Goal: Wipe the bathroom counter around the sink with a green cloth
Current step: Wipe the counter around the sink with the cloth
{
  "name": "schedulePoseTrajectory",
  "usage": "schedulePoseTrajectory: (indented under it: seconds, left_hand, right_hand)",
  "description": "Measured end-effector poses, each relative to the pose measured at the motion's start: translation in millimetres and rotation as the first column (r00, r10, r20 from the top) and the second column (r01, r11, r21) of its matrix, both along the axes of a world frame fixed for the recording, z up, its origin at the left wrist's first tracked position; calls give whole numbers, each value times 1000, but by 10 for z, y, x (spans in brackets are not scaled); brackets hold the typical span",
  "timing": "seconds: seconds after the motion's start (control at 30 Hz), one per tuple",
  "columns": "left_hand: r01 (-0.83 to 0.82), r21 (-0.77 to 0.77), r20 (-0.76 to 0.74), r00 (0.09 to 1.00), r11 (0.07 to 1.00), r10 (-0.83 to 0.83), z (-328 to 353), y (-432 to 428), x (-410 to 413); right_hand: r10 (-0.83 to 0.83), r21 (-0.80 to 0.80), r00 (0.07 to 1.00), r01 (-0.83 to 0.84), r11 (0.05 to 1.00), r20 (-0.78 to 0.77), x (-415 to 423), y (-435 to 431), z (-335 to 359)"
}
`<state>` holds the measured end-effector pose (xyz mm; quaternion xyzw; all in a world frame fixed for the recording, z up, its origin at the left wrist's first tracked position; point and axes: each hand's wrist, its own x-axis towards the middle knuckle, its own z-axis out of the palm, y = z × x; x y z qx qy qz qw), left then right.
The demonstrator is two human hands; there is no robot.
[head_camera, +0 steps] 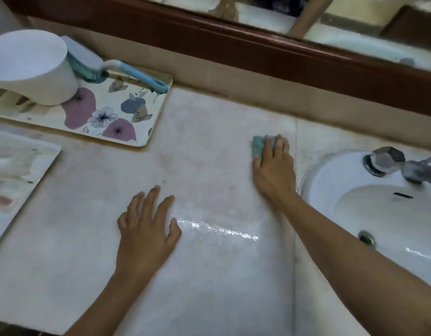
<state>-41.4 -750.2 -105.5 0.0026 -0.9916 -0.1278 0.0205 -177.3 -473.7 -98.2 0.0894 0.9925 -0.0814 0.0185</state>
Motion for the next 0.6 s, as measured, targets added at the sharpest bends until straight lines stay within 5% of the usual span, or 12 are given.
schedulePoseTrajectory:
  seconds: [0.13,0.27,0.37,0.47,0.6]
  left_hand:
    - [-10,-1,-17,1000,1000,10,-26,-3,3]
    - [-7,26,-12,1000,1000,7,-39,-23,3]
    - [-12,33,-17,1000,999,13,-34,-15,8]
    - [-13,12,-37,999,1000,13,-10,13,4]
    - [-7,-25,-32,999,1000,6,-28,20,8]
  right_hand:
    - [80,-72,996,-83,994,-41,-239,-687,-97]
    - [482,-151,874,-486,861,-65,1185,-1074,-9]
    - [610,-135,792,-607,783,-25,1779,-453,48]
    - [512,-44,859,-511,858,15,1380,123,-4]
    - [159,-25,986,-161,987,-49,247,36,-81]
